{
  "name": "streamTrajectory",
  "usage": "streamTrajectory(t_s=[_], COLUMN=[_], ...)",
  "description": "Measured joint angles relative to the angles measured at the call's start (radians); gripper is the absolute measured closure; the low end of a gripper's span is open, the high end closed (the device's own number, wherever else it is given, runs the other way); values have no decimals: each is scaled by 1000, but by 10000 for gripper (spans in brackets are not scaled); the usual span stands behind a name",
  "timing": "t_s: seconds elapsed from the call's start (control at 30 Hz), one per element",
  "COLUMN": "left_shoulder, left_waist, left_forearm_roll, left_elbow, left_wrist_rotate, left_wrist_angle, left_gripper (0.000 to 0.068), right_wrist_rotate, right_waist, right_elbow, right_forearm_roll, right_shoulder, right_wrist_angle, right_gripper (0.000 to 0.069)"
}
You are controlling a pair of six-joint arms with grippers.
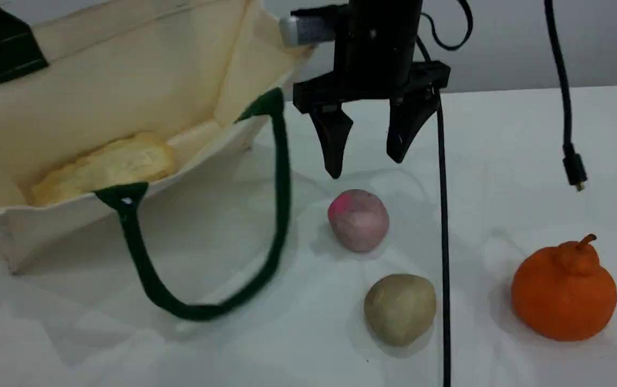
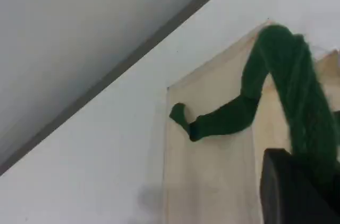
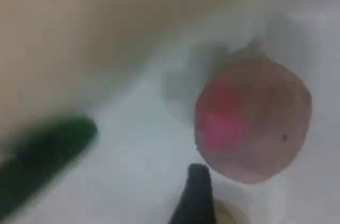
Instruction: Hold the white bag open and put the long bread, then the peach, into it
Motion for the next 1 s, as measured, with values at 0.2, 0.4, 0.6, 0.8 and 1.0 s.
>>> streamTrajectory(t_s=[0.2,0.4,0.6,0.8,1.0], left_shoulder=[0,1,1,1,1], left_waist=[0,0,0,0,0], left_forearm_roll=[3,2,-2,-3,-5], left_elbow=[0,0,0,0,0], left_wrist_rotate=[0,0,0,0,0], left_wrist_angle=[-1,-1,-1,-1,-1], left_gripper=[599,599,599,599,599], right_wrist_rotate=[-9,-22,-25,-13,5], right_waist=[0,10,20,20,20], right_elbow=[1,6,8,8,10], right_forearm_roll=[61,100,88,7,-76], right_shoulder=[37,77,115,141,147], right_wrist_angle=[2,-9,-62,-66,-83], right_gripper=[110,109,109,139,302])
